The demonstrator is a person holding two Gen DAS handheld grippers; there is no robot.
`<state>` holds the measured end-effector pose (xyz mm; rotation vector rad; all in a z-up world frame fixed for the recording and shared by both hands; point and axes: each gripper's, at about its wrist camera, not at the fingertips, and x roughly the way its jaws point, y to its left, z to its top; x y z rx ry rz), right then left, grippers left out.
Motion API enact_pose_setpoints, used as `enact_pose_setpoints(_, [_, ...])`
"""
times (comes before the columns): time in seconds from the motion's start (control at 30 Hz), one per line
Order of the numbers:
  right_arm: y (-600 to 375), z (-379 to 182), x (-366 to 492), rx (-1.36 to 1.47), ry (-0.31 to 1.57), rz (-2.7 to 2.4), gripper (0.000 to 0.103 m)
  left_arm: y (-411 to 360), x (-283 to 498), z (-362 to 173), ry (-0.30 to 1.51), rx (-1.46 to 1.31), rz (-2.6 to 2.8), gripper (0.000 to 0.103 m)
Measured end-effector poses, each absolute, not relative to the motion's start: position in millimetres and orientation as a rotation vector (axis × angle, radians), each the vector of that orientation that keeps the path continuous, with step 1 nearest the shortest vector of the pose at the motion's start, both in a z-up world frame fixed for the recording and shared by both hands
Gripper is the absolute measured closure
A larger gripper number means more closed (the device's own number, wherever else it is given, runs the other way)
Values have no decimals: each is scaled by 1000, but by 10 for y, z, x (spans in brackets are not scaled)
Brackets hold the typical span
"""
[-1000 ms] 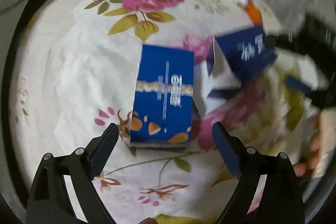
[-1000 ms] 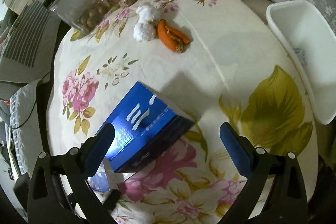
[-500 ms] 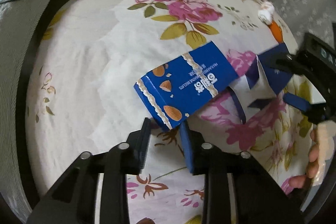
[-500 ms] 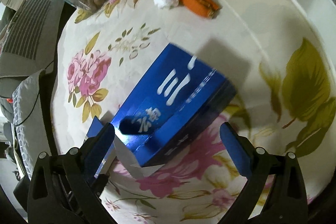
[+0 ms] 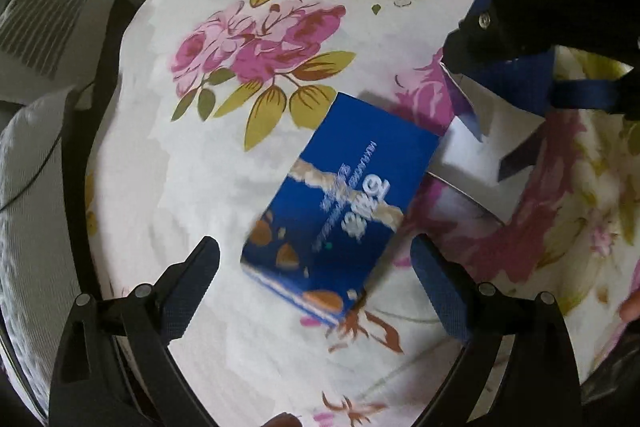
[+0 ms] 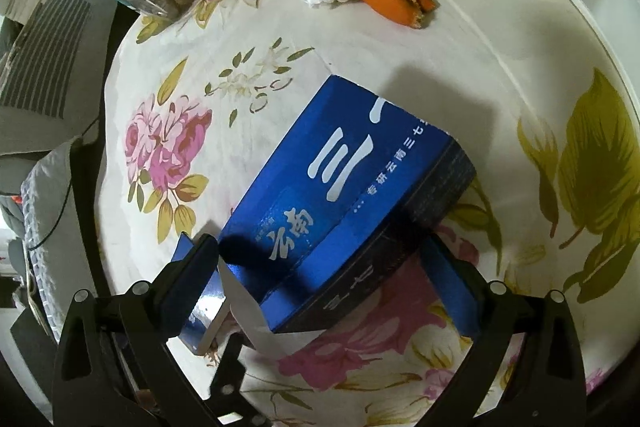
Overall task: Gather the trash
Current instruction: 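Grasp the blue box with the right tool while the left tool regrasps the biscuit box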
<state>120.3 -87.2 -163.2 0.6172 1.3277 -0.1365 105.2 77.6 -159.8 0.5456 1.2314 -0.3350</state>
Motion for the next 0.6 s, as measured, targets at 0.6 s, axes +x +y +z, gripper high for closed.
enact_pose_setpoints(0.6, [-163, -1678, 1534, 278, 1249, -99, 6, 2071, 1354, -1348, 1290, -9, -82, 43])
